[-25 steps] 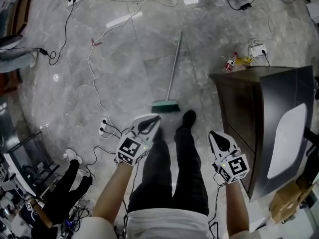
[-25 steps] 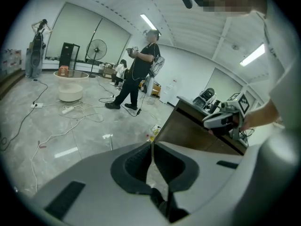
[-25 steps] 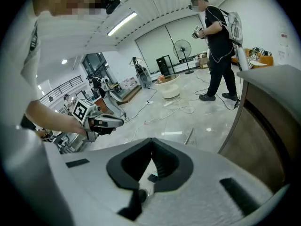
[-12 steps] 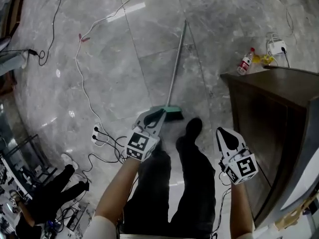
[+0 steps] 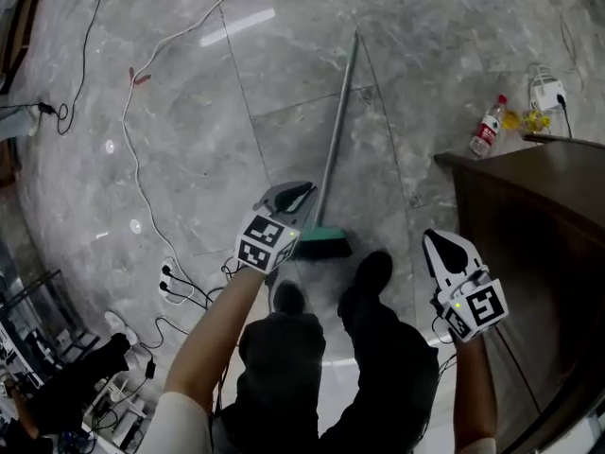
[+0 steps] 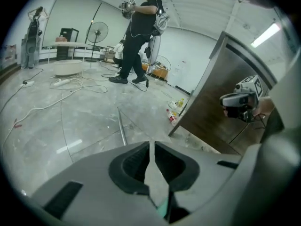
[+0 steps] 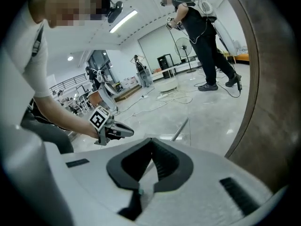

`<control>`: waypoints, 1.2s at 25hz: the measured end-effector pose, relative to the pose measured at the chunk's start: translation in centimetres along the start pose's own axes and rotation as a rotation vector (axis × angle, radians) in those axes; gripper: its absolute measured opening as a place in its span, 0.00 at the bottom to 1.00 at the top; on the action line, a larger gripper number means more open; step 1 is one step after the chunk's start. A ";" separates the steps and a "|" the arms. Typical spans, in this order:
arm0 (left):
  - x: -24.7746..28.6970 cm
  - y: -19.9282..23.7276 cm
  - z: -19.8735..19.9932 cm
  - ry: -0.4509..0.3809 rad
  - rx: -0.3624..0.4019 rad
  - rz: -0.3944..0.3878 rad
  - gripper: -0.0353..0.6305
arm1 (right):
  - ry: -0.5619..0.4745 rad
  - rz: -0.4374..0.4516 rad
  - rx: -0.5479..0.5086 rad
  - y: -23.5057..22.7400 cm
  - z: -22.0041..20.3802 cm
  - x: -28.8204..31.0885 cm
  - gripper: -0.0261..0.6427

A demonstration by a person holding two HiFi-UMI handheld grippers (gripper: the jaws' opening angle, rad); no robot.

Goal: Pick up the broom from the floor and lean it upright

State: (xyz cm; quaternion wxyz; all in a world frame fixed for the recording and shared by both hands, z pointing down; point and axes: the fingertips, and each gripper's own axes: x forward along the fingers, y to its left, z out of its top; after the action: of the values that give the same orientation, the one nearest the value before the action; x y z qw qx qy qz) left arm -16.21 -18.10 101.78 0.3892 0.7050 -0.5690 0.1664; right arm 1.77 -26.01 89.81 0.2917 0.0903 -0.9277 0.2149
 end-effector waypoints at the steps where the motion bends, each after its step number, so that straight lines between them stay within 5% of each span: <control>1: 1.3 0.7 -0.6 0.008 0.007 -0.009 0.08 | -0.010 -0.001 0.006 -0.8 -0.6 0.9 0.04; 8: 10.6 4.4 -6.3 0.111 0.047 -0.059 0.09 | -0.014 -0.018 -0.070 -4.5 -5.8 6.4 0.04; 11: 13.8 5.4 -9.3 0.193 0.058 -0.075 0.27 | 0.031 -0.025 -0.120 -5.4 -9.2 8.0 0.04; 18: 18.7 8.8 -11.9 0.202 0.087 0.016 0.28 | 0.070 -0.017 -0.158 -5.2 -12.7 9.6 0.04; 23: 21.3 10.1 -12.2 0.207 0.033 0.065 0.38 | 0.040 -0.026 -0.119 -5.6 -12.9 10.7 0.04; 30: 22.9 11.3 -12.4 0.204 0.120 0.287 0.35 | 0.057 -0.023 -0.103 -4.6 -13.4 9.9 0.04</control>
State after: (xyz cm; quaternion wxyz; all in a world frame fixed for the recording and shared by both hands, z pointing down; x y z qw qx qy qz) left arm -17.33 -24.94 129.34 0.3743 0.6179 -0.6106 0.3244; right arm 1.77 -24.49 107.07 0.3245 0.0798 -0.9277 0.1662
